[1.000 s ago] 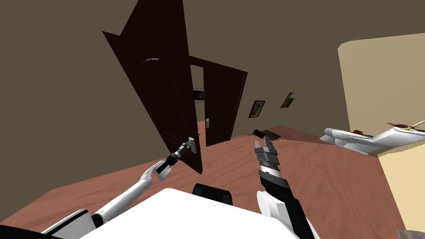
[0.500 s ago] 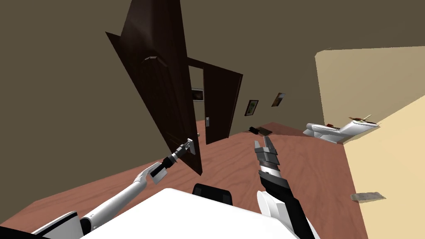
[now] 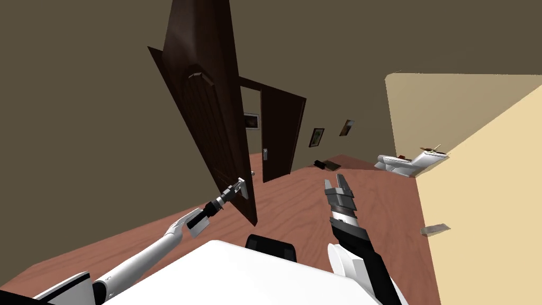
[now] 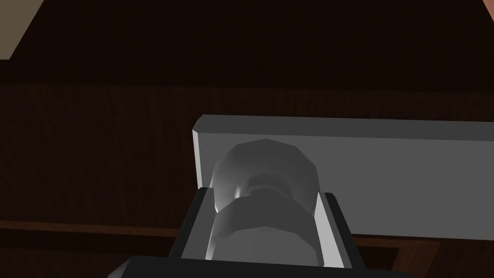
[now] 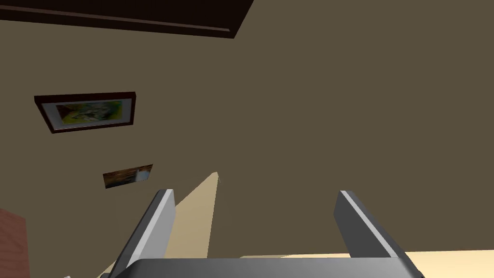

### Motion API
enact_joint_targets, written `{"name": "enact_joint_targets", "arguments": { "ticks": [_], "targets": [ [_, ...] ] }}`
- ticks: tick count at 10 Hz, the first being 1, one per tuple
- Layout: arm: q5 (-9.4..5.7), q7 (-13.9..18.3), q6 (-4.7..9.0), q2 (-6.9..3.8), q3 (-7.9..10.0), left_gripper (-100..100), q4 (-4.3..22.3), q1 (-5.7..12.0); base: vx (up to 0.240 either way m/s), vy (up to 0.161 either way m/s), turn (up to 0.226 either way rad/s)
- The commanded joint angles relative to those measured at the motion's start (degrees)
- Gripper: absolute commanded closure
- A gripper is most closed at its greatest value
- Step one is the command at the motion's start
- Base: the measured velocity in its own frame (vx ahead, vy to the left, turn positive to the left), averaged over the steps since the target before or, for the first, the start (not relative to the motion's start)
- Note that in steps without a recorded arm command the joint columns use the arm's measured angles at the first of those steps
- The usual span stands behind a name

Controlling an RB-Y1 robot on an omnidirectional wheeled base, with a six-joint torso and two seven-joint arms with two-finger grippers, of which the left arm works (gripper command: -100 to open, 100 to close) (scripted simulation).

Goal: Pull the door open

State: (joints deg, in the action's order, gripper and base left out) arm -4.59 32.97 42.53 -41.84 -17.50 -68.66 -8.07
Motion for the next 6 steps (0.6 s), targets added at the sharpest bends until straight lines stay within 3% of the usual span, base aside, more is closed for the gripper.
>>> {"name": "enact_joint_targets", "arguments": {
  "ticks": [1,6],
  "targets": [
    [0.14,0.51,1.44,-0.59,-0.48,100,0.48,-0.15,-0.180,0.116,-0.134],
    [0.34,1.80,4.87,-2.35,-1.36,100,1.77,-0.47,-0.150,0.127,-0.123]
  ]
}}
